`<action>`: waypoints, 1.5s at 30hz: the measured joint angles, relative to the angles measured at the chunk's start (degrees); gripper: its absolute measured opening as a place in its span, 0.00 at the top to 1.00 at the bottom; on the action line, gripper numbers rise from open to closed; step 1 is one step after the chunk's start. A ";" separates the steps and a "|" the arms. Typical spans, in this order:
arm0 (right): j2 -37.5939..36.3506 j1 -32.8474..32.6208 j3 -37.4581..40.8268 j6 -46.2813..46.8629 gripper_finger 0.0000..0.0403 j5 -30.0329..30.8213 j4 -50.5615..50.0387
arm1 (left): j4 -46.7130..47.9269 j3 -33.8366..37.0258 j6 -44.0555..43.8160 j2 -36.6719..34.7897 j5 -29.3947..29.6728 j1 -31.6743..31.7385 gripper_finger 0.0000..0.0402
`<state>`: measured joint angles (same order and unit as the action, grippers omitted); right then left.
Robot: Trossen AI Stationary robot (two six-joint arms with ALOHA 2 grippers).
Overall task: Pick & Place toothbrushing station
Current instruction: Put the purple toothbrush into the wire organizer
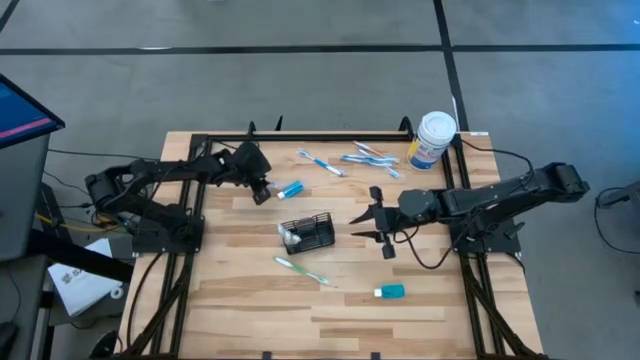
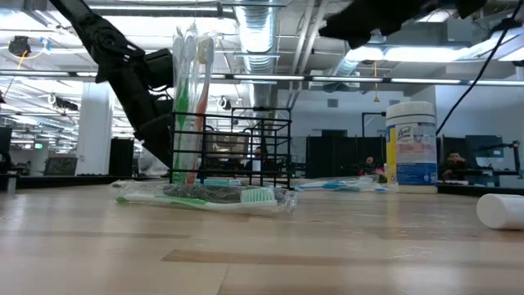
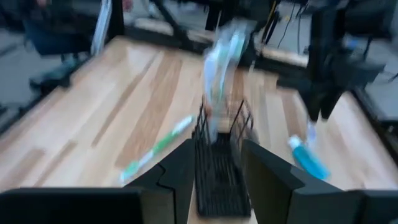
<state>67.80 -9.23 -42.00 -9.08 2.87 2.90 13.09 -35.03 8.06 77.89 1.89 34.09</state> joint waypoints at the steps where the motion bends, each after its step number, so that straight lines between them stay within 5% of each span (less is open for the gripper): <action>1: 0.23 0.00 0.11 0.00 0.70 0.00 -0.19 | 0.02 0.00 0.77 0.00 0.32 -0.07 0.70; 24: 2.69 0.02 0.00 -0.55 0.69 -0.02 3.54 | -0.49 -0.09 5.22 9.05 2.58 -0.05 0.71; 33: 2.69 0.02 0.00 -0.55 0.70 -0.02 3.51 | 0.15 0.17 5.18 7.41 6.81 -2.19 0.97; 45: 2.67 0.02 0.00 -0.55 0.69 -0.02 3.51 | 0.09 0.15 4.30 1.24 8.30 -5.13 1.00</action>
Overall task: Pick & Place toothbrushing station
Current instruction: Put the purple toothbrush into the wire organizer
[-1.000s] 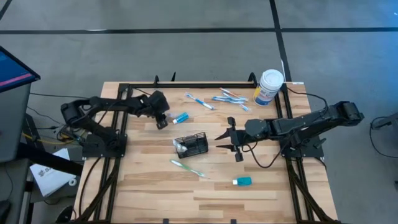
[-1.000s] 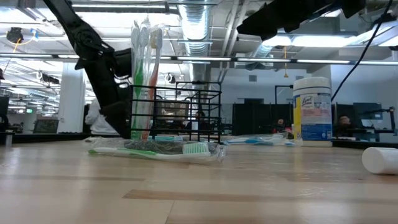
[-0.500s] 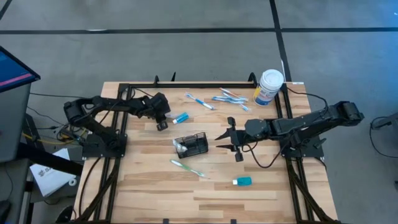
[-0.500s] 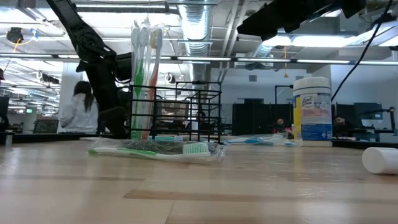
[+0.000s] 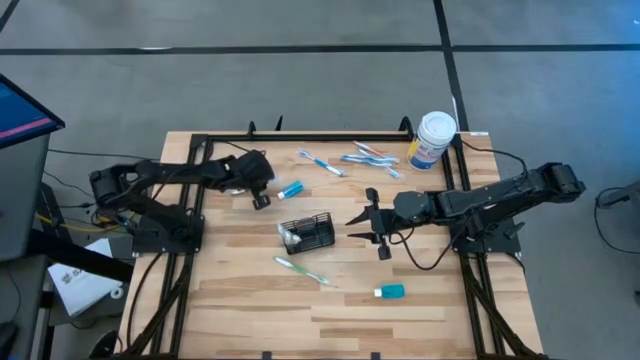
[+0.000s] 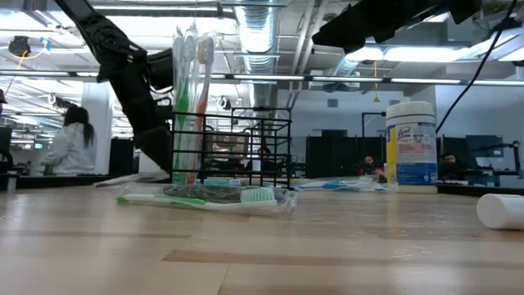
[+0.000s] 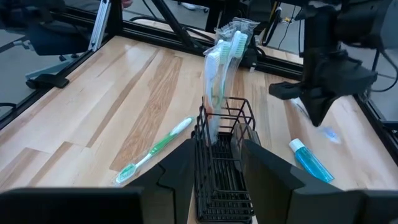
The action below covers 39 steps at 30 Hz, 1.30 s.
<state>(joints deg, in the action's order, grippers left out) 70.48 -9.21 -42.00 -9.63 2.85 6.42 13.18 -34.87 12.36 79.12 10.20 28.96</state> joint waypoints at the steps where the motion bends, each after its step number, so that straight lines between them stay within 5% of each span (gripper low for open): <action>1: 0.00 0.00 0.00 0.00 0.70 0.00 0.01 | -0.08 0.00 -0.74 -0.81 0.00 -0.07 1.00; 18: 0.00 -0.04 0.00 0.09 0.70 0.00 -0.09 | -3.63 -0.04 -13.48 -15.74 -5.73 -1.01 1.00; 34: -0.02 -0.02 0.00 0.16 0.70 -0.02 -0.42 | -14.66 -0.04 -16.45 -21.56 -5.57 -12.04 1.00; 39: -0.02 -0.02 0.00 0.17 0.70 0.00 -0.42 | -25.27 3.49 -16.37 -21.56 -5.61 -15.90 1.00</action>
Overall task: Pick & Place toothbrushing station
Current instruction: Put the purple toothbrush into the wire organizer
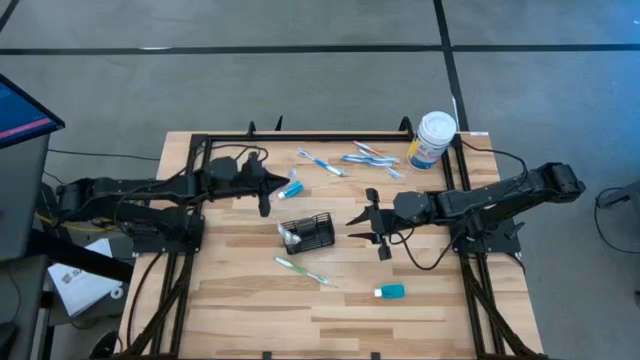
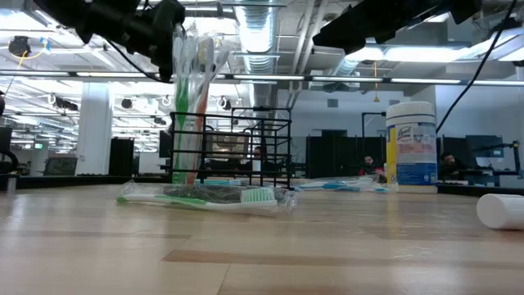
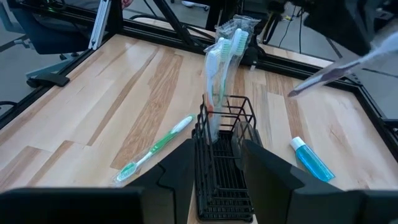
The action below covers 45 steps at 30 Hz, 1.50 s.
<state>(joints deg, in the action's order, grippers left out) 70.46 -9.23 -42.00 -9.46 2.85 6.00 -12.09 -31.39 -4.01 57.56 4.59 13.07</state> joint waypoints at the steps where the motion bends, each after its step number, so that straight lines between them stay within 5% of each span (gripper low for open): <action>1: 0.00 0.00 0.00 -0.01 0.70 -0.01 0.00 | -2.44 1.07 0.04 0.00 0.01 -0.61 1.00; 12: 0.00 0.00 0.00 -0.01 0.70 0.00 0.00 | -22.79 10.11 -1.20 0.00 0.07 -6.16 1.00; 45: 0.00 0.00 0.00 -0.01 0.70 -0.01 0.02 | -51.16 22.63 1.19 0.77 4.45 -16.82 1.00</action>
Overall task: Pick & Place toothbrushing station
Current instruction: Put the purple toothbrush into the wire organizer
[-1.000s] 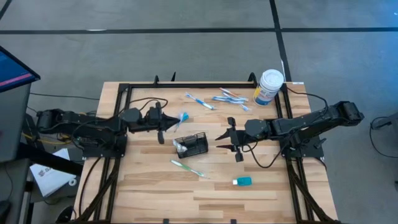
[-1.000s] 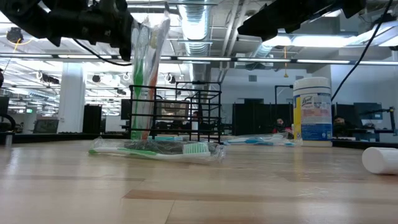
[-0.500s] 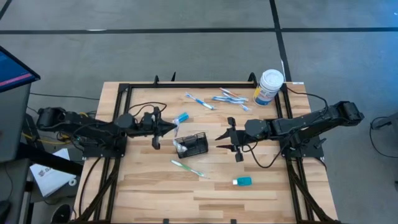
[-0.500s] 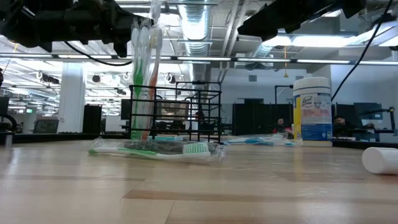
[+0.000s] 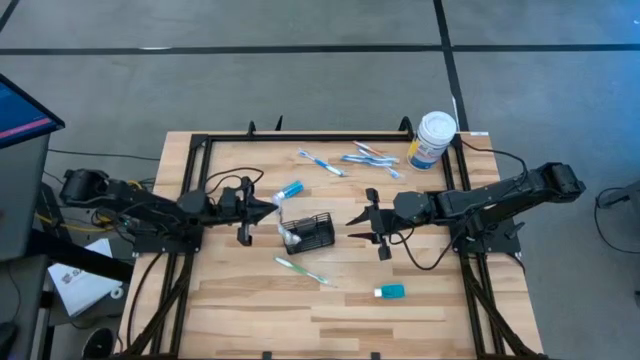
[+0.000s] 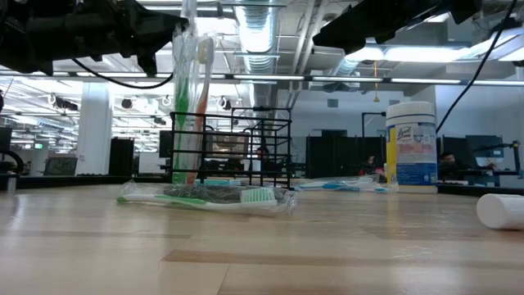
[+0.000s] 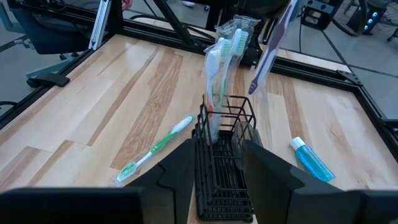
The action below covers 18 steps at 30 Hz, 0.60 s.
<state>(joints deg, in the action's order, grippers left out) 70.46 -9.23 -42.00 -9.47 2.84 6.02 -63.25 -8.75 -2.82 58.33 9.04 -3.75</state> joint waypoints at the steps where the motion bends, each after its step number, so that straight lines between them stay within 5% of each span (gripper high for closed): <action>1: 0.00 0.00 0.00 0.00 0.70 0.01 0.00 | -0.36 0.00 0.00 0.49 0.00 0.00 1.00; 18: 0.00 0.02 -0.02 0.00 0.70 0.01 -0.02 | -15.86 0.00 0.69 17.34 -0.48 -0.20 1.00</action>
<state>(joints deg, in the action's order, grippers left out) 70.46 -9.21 -42.02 -9.47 2.85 6.00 -79.11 -8.75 -2.13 75.67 8.56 -3.95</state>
